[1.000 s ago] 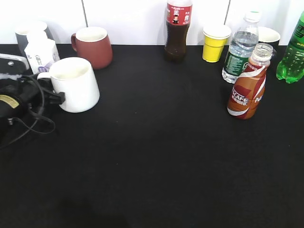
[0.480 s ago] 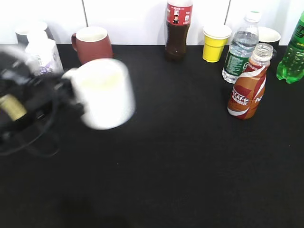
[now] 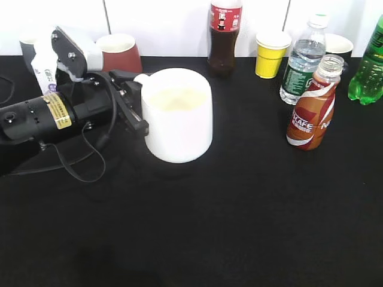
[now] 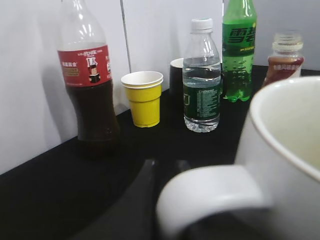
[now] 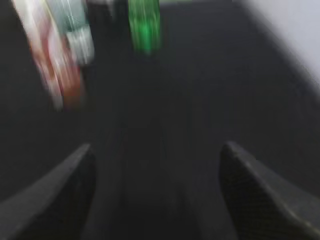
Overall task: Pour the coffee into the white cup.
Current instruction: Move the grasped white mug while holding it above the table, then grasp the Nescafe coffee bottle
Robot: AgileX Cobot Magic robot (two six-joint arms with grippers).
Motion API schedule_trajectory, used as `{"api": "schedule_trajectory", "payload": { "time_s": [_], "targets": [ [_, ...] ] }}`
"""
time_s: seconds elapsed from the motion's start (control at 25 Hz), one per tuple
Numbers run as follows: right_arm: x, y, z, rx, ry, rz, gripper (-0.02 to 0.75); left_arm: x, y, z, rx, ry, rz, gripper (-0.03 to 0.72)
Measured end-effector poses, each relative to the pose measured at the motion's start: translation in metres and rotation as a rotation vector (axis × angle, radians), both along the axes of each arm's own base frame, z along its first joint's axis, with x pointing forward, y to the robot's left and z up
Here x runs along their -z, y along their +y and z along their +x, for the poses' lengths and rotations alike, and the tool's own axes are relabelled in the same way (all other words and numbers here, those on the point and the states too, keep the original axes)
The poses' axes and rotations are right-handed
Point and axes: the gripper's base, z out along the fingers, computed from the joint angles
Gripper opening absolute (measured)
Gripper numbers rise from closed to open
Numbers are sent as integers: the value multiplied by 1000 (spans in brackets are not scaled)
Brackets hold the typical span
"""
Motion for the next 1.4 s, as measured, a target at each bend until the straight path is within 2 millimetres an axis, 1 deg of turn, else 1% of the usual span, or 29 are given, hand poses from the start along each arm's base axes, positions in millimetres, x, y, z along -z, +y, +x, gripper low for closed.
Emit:
{"api": "schedule_trajectory", "payload": {
  "time_s": [0.08,0.12,0.16,0.2,0.24,0.28,0.32,0.4,0.48,0.56,0.6,0.68,0.72,0.8,0.88,1.0,1.08,1.12,1.2,1.24,1.4],
  "targets": [
    [-36,-1,22,-7,-308,-40,582,0,0,0,-6,2,-3,60],
    [-46,-2,38,-5,-363,-76,582,0,0,1,-9,2,-5,60],
    [-50,-3,56,-9,-367,-103,582,0,0,1,-9,2,-5,60],
    [-49,-3,75,-17,-339,-131,582,0,1,1,-10,3,-6,60],
    [-41,-3,92,-27,-334,-150,582,0,1,1,-10,3,-6,60],
    [-28,-3,106,-43,-333,-179,582,0,1,1,-10,3,-6,60],
    [-1,-2,120,-62,-272,-182,582,0,1,1,-11,3,-7,60],
    [55,-2,144,-92,-96,-141,582,0,1,1,-13,4,-8,60],
    [87,0,169,-142,3,-133,582,0,1,1,-14,4,-9,60],
    [115,9,189,-278,84,-165,582,0,1,1,-16,5,-10,60],
    [130,14,197,-336,114,-130,582,0,1,1,-16,5,-10,60],
    [140,21,204,-363,97,52,582,0,1,1,-17,5,-10,60],
    [140,24,204,-385,86,88,582,0,1,1,-17,5,-10,60],
    [138,27,203,-427,63,96,582,0,1,1,-17,5,-10,60],
    [129,31,204,-459,-30,125,582,0,1,1,-17,5,-10,60],
    [129,31,205,-460,-38,145,582,0,1,1,-17,5,-10,60],
    [138,31,207,-465,-1,128,582,0,1,1,-17,5,-10,60],
    [144,31,208,-473,14,110,595,0,1,1,-17,5,-10,60],
    [154,31,218,-485,24,102,647,0,1,1,-17,5,-10,60],
    [160,31,223,-493,39,74,659,0,1,1,-17,5,-10,60],
    [182,31,239,-516,85,37,661,0,1,1,-17,5,-10,60]
  ]
}}
